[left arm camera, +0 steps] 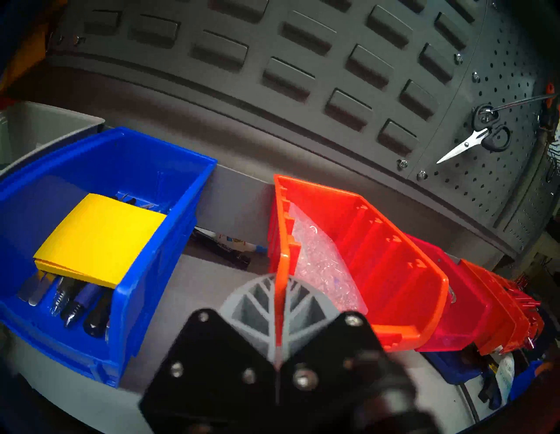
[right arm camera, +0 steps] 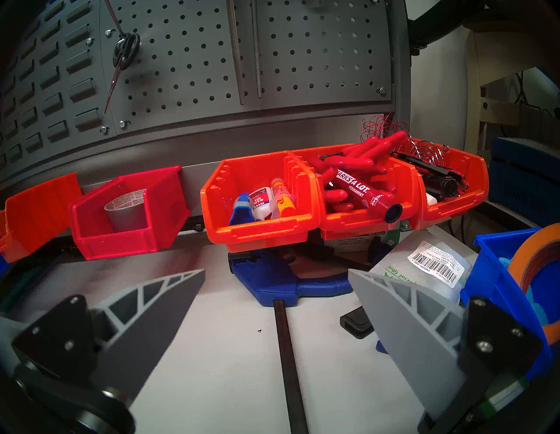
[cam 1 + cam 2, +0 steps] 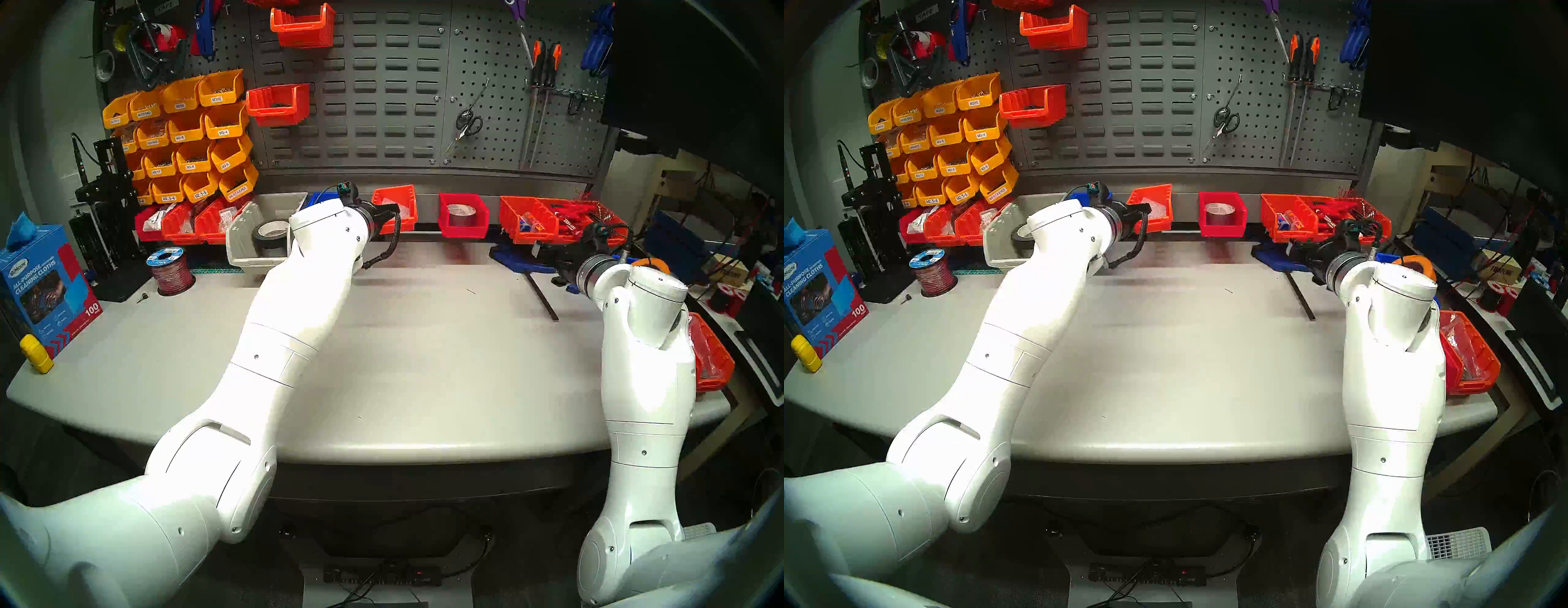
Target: Hang all the unorganized tool boxes onto the wall
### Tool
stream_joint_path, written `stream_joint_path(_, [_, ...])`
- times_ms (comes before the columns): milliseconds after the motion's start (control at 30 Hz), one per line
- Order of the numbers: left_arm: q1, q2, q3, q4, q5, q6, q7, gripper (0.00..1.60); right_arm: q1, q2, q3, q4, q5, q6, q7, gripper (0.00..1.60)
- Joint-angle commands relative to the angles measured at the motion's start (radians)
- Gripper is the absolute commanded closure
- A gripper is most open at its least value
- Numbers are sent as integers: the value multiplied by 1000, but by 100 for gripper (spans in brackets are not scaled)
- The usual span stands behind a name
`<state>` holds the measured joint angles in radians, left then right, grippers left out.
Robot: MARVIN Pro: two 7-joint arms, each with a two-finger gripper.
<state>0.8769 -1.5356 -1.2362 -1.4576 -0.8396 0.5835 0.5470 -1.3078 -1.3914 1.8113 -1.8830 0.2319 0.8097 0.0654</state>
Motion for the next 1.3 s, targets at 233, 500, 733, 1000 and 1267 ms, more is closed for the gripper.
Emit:
stream_joint_path(233, [-30,9,9,-45,3,22,8,160,15,-3,-2,-14,0,4,-1,0])
stream_joint_path(500, [-34,24,23,-47,17,37,11,160,15,-4,-1,-14,-2,4,0,0])
stream_joint_path(733, [-38,41,28,-48,30,37,6,160,15,-5,-1,-14,-3,4,1,0])
stream_joint_path(1000, [-42,58,35,-57,42,47,-2,160,15,-5,0,-14,-4,4,2,0])
stream_joint_path(1267, [-43,65,38,-64,45,56,-6,160,16,-6,0,-14,-6,4,4,0])
